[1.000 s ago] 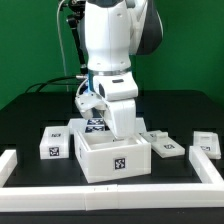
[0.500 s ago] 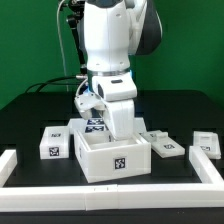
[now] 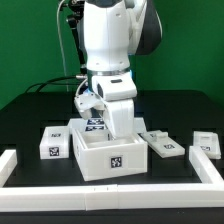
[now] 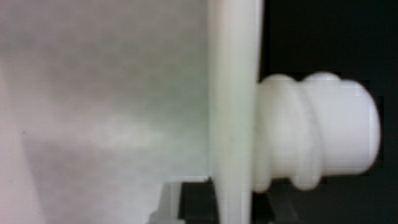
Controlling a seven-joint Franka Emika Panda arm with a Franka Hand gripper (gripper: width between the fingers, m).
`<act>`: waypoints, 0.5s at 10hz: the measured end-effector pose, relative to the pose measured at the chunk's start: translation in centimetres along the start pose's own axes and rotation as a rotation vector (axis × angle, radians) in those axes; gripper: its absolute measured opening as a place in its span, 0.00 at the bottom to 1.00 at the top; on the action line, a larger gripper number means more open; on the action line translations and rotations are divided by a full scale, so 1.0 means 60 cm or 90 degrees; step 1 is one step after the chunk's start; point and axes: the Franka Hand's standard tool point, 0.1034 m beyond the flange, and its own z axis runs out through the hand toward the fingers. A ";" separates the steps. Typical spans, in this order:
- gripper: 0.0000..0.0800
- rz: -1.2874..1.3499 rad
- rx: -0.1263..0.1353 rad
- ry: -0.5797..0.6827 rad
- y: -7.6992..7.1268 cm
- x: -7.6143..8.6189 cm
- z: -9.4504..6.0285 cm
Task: Assemble cabinet
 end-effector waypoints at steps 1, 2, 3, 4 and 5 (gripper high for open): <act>0.04 0.000 0.000 0.000 0.000 0.000 0.000; 0.04 0.012 -0.001 0.000 0.003 0.002 0.000; 0.04 0.029 -0.004 0.001 0.016 0.010 0.001; 0.04 0.031 -0.012 0.003 0.040 0.019 0.000; 0.04 0.030 -0.022 0.005 0.064 0.027 -0.001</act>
Offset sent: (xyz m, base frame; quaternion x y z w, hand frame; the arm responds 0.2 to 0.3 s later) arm 0.0342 0.0330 -0.0104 0.0152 0.0085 0.0108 0.9998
